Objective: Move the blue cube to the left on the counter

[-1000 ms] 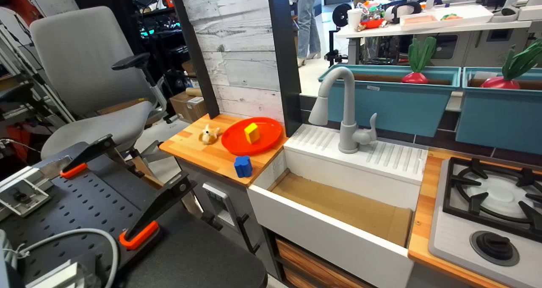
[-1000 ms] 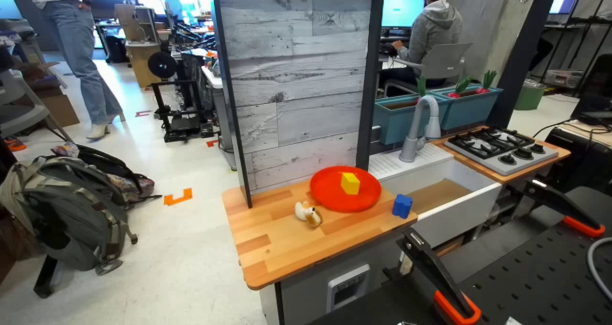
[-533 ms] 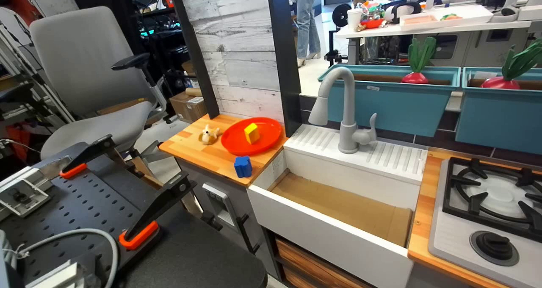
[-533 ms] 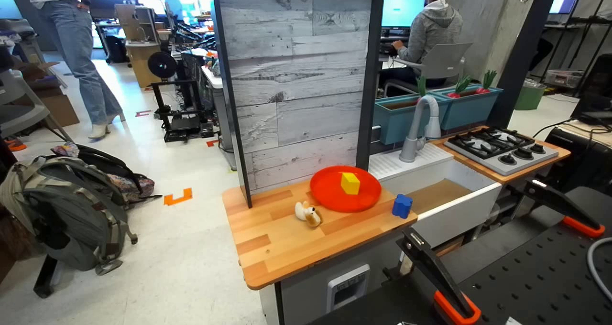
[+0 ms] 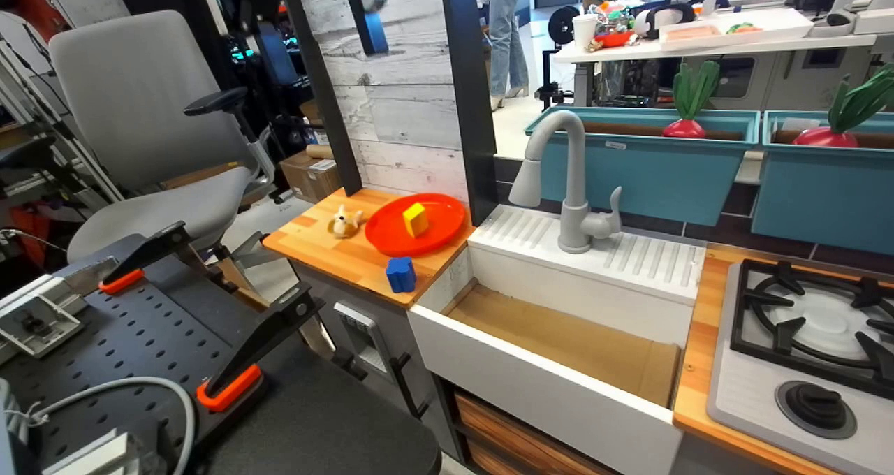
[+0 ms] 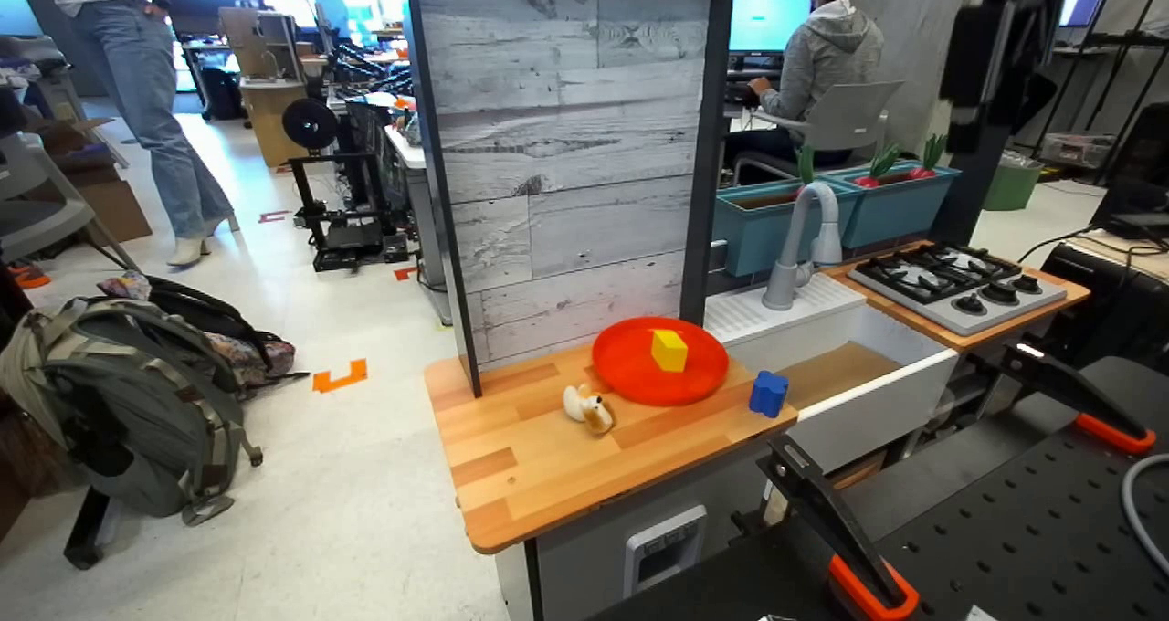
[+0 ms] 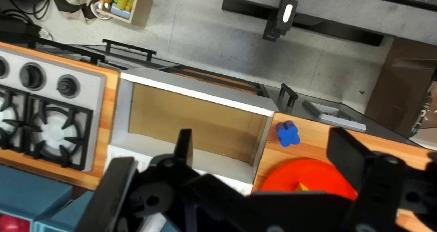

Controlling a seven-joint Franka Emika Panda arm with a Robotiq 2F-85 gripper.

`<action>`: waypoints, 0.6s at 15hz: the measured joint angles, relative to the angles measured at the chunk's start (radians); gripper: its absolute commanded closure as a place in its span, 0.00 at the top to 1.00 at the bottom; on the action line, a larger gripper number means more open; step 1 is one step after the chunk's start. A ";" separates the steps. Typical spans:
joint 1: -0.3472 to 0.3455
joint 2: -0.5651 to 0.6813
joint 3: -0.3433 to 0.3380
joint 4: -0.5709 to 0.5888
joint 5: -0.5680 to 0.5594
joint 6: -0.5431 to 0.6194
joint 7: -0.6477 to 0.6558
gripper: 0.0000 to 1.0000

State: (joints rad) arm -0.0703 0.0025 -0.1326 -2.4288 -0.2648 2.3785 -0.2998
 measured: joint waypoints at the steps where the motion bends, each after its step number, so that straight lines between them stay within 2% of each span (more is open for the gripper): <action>1: 0.000 0.050 0.004 0.008 0.019 0.024 -0.010 1.00; 3: 0.000 0.107 0.005 0.031 0.031 0.039 -0.016 1.00; 9: -0.001 0.121 0.005 0.044 0.014 0.048 0.011 1.00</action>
State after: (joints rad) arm -0.0715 0.1238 -0.1273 -2.3846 -0.2509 2.4268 -0.2886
